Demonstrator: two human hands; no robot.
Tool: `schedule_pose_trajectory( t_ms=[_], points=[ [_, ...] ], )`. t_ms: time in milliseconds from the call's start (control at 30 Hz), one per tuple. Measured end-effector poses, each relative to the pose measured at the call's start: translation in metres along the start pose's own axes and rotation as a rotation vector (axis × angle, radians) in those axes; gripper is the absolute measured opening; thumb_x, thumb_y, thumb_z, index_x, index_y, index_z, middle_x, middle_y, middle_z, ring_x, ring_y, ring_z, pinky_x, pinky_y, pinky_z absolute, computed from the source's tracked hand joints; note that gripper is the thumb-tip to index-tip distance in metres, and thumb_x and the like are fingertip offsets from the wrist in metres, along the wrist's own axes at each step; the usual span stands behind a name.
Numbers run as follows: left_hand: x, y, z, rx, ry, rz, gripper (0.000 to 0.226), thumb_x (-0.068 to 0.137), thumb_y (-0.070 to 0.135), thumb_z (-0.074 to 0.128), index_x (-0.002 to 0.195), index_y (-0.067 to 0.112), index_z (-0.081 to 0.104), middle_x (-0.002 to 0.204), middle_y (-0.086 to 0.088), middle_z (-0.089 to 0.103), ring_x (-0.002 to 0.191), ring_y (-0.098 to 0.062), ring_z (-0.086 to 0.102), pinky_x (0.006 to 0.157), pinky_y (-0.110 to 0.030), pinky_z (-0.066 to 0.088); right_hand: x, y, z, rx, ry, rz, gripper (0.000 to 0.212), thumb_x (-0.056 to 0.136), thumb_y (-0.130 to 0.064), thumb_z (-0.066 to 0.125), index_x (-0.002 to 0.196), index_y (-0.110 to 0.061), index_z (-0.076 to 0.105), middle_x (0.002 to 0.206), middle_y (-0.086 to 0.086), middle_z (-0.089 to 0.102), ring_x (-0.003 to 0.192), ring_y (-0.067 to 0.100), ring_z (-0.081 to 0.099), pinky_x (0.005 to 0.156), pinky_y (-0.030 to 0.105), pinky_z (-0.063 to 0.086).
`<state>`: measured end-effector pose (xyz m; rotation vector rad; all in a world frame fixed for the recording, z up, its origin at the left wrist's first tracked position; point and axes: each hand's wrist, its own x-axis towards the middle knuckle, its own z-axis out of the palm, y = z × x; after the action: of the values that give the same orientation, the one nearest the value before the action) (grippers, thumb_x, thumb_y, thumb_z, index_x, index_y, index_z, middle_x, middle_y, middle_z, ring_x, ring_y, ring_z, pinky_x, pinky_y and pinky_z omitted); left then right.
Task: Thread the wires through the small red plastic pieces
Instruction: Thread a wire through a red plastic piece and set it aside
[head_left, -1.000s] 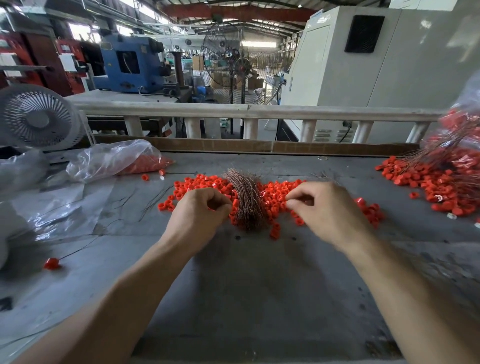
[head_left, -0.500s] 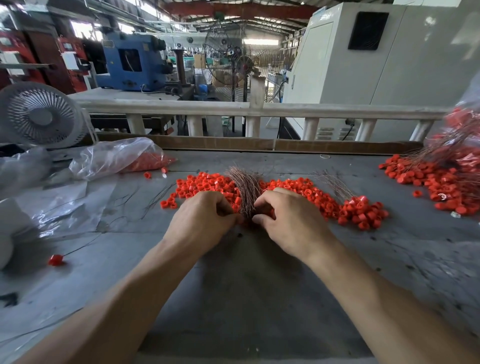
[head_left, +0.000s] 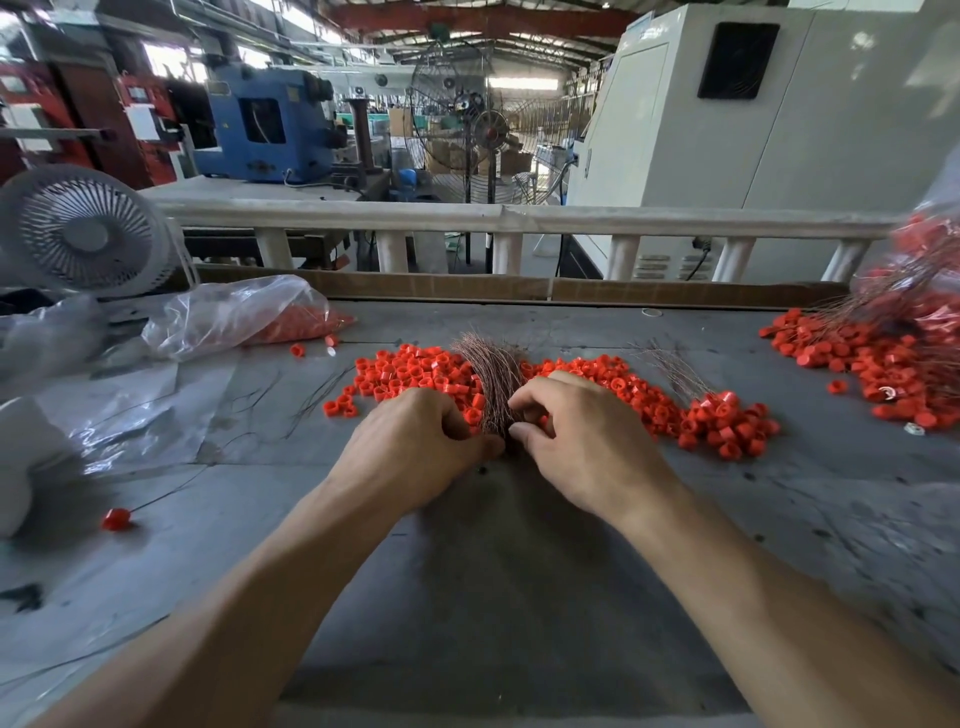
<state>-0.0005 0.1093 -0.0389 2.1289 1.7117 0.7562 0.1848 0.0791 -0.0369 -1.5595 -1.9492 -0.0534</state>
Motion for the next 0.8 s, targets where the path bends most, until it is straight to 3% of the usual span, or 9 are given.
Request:
schedule_pose_trajectory(
  t_ms=[100,233,333,433,600,800],
  points=[
    [-0.001,0.002,-0.002,0.054,-0.034,0.022,0.026,0.078,0.049,0.080,0.070,0.027,0.070,0.068,0.010,0.067,0.066,-0.007,0.062,0.060,-0.031,0.054,-0.001,-0.002,0.000,-0.004,-0.006,-0.008,0.017,0.090,-0.033,0.075,0.106,-0.028,0.070,0.097,-0.012,0.062,0.092,0.011,0.058,0.076,0.028,0.048],
    [-0.004,0.004,-0.004,0.024,0.028,0.037,0.026,0.082,0.041,0.076,0.066,0.022,0.067,0.064,0.007,0.066,0.063,-0.011,0.062,0.057,-0.032,0.054,-0.001,-0.004,-0.002,0.011,-0.008,-0.033,0.017,0.091,-0.030,0.074,0.107,-0.029,0.071,0.099,-0.013,0.062,0.095,0.010,0.057,0.077,0.025,0.045],
    [-0.007,0.009,-0.004,0.000,0.107,0.083,0.031,0.084,0.042,0.074,0.065,0.020,0.064,0.060,0.003,0.064,0.059,-0.014,0.060,0.054,-0.034,0.049,-0.001,-0.007,-0.003,0.119,-0.051,-0.070,0.020,0.092,-0.023,0.074,0.111,-0.028,0.072,0.105,-0.011,0.062,0.103,0.012,0.059,0.088,0.033,0.050],
    [-0.011,0.014,-0.006,-0.034,0.176,0.151,0.026,0.086,0.039,0.071,0.067,0.021,0.065,0.060,0.006,0.064,0.058,-0.010,0.058,0.052,-0.032,0.047,-0.002,-0.010,-0.002,0.265,-0.085,-0.069,0.018,0.091,-0.017,0.072,0.105,-0.027,0.075,0.101,-0.010,0.063,0.098,0.012,0.061,0.087,0.036,0.051],
    [-0.011,0.018,-0.008,-0.217,0.186,0.207,0.031,0.089,0.041,0.071,0.064,0.025,0.064,0.064,0.015,0.064,0.052,-0.004,0.054,0.043,-0.017,0.037,0.001,-0.008,-0.003,0.410,-0.044,-0.001,0.007,0.087,-0.014,0.079,0.091,-0.021,0.078,0.090,-0.009,0.061,0.084,0.008,0.060,0.078,0.023,0.047],
    [-0.008,0.018,-0.014,-0.360,0.160,0.194,0.042,0.097,0.045,0.063,0.067,0.017,0.068,0.051,0.009,0.052,0.044,-0.005,0.041,0.043,-0.017,0.030,0.000,-0.010,-0.005,0.444,-0.044,-0.018,0.005,0.089,-0.017,0.078,0.090,-0.022,0.076,0.090,-0.010,0.063,0.084,0.005,0.060,0.076,0.019,0.046]
  ],
)
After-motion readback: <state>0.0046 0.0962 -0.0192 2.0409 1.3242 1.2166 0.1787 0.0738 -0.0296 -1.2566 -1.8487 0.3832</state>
